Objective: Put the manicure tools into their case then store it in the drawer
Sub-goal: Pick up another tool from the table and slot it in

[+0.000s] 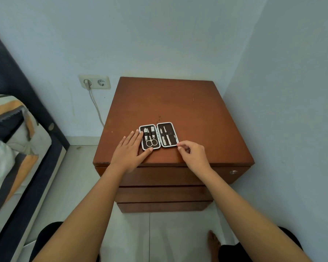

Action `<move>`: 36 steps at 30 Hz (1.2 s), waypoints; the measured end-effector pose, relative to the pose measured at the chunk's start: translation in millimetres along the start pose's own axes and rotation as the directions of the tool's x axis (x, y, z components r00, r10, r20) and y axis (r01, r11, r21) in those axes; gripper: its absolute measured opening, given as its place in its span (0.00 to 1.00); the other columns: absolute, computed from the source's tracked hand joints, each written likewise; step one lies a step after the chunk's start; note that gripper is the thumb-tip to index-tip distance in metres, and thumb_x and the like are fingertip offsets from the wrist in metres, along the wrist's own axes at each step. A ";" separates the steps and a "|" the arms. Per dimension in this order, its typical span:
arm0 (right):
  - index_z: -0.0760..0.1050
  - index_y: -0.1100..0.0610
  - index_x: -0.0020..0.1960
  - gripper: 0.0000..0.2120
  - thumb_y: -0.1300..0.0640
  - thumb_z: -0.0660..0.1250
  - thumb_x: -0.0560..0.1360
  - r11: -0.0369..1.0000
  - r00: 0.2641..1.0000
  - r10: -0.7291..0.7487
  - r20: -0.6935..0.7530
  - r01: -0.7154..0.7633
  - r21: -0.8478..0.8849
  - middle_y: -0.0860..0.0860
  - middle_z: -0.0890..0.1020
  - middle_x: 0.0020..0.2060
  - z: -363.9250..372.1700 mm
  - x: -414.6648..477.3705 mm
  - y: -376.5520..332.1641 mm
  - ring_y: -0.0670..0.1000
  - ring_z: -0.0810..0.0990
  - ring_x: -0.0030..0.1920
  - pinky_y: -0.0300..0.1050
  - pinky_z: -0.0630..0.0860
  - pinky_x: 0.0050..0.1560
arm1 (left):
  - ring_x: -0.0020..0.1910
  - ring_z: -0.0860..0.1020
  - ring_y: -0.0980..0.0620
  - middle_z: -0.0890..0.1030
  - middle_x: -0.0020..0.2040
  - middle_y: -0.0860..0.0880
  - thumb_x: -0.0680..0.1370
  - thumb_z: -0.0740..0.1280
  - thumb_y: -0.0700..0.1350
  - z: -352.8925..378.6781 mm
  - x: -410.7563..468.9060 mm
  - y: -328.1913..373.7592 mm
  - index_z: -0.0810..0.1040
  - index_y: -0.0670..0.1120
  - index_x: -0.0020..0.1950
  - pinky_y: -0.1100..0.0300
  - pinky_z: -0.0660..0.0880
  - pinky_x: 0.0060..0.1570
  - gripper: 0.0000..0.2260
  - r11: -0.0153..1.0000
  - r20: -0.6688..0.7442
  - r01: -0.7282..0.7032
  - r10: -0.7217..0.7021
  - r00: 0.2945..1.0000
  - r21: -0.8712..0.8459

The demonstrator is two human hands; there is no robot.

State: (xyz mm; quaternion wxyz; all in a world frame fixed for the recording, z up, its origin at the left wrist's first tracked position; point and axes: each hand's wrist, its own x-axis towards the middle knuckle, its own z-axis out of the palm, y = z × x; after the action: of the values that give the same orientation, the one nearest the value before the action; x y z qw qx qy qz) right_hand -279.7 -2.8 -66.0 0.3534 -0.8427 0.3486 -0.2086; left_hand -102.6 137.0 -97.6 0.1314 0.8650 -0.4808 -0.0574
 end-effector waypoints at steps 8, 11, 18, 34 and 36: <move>0.80 0.57 0.53 0.09 0.60 0.63 0.76 0.990 0.994 0.096 0.055 -0.101 0.101 0.49 0.81 0.38 -1.9 9.2 -3.6 0.42 0.77 0.40 0.25 0.68 0.38 | 0.76 0.44 0.55 0.47 0.78 0.51 0.73 0.43 0.69 0.1 0.1 0.1 0.45 0.50 0.77 0.56 0.40 0.73 0.37 1.000 -0.003 -0.003 0.003 1.000 0.009; 0.80 0.57 0.53 0.09 0.59 0.63 0.76 0.987 0.993 0.103 0.062 -0.110 0.121 0.48 0.80 0.37 -3.8 7.8 -2.6 0.38 0.75 0.37 0.22 0.67 0.36 | 0.76 0.44 0.55 0.47 0.78 0.51 0.74 0.44 0.67 -1.1 -0.7 0.7 0.45 0.50 0.77 0.56 0.40 0.73 0.36 1.000 -0.005 -0.006 0.006 1.000 0.012; 0.79 0.57 0.55 0.10 0.59 0.63 0.77 0.982 0.989 0.106 0.101 -0.120 0.143 0.49 0.80 0.39 -5.4 4.0 -2.5 0.41 0.76 0.40 0.28 0.68 0.41 | 0.76 0.44 0.54 0.48 0.78 0.50 0.77 0.47 0.66 -0.2 -0.5 0.2 0.45 0.49 0.77 0.56 0.41 0.73 0.34 1.000 -0.009 -0.006 0.007 1.000 0.015; 0.80 0.57 0.53 0.09 0.60 0.63 0.76 0.980 0.989 0.104 0.105 -0.120 0.159 0.43 0.79 0.33 -1.9 9.6 0.7 0.39 0.75 0.37 0.27 0.68 0.40 | 0.76 0.44 0.55 0.47 0.78 0.51 0.77 0.47 0.65 -1.6 -1.2 1.5 0.45 0.50 0.77 0.56 0.40 0.73 0.33 1.000 -0.002 0.006 -0.006 1.000 0.024; 0.80 0.57 0.53 0.09 0.60 0.64 0.76 0.982 0.988 0.109 0.113 -0.125 0.139 0.43 0.79 0.32 -2.3 16.0 -0.9 0.40 0.75 0.37 0.27 0.67 0.40 | 0.76 0.44 0.55 0.47 0.78 0.51 0.77 0.47 0.65 -1.8 -1.6 1.8 0.45 0.50 0.77 0.56 0.40 0.73 0.33 1.000 -0.005 0.003 -0.003 1.000 0.019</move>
State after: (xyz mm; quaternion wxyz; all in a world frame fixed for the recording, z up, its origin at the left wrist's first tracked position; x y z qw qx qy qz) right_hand -269.9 -15.1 -62.1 0.4437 -0.8024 0.3621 -0.1677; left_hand -104.5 137.7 -95.3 0.1245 0.8671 -0.4797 -0.0508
